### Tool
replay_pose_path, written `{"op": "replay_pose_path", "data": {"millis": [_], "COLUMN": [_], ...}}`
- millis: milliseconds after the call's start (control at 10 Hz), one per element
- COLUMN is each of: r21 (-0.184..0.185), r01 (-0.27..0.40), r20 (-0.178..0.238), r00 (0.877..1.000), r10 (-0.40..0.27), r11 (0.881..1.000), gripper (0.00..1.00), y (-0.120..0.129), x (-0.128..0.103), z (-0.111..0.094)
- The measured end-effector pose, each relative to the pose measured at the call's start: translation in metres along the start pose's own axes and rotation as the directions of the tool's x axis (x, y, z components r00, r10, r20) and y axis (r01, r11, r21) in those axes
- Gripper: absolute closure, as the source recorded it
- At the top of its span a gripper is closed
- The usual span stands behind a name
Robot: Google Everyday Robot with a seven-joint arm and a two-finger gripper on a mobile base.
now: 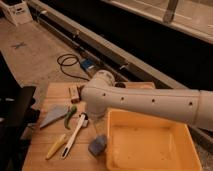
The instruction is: Place sponge in plastic cup
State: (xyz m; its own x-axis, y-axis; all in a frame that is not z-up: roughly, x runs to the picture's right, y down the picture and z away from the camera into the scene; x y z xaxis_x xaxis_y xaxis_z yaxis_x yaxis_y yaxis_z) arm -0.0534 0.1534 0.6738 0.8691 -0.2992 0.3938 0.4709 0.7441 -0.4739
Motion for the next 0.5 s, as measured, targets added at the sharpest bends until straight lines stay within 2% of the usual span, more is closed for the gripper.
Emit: {"op": "replay_pose_path", "data": {"millis": [200, 500], "r21": [0.000, -0.036], "r01": [-0.002, 0.018], "r20": [-0.001, 0.014], "r00": [1.000, 1.000], "r10": [0.002, -0.018], "r11": [1.000, 0.999], "gripper": [0.20, 0.20], "y": [0.000, -0.003], "x": [0.001, -0.013], "z": [0.000, 0.018]}}
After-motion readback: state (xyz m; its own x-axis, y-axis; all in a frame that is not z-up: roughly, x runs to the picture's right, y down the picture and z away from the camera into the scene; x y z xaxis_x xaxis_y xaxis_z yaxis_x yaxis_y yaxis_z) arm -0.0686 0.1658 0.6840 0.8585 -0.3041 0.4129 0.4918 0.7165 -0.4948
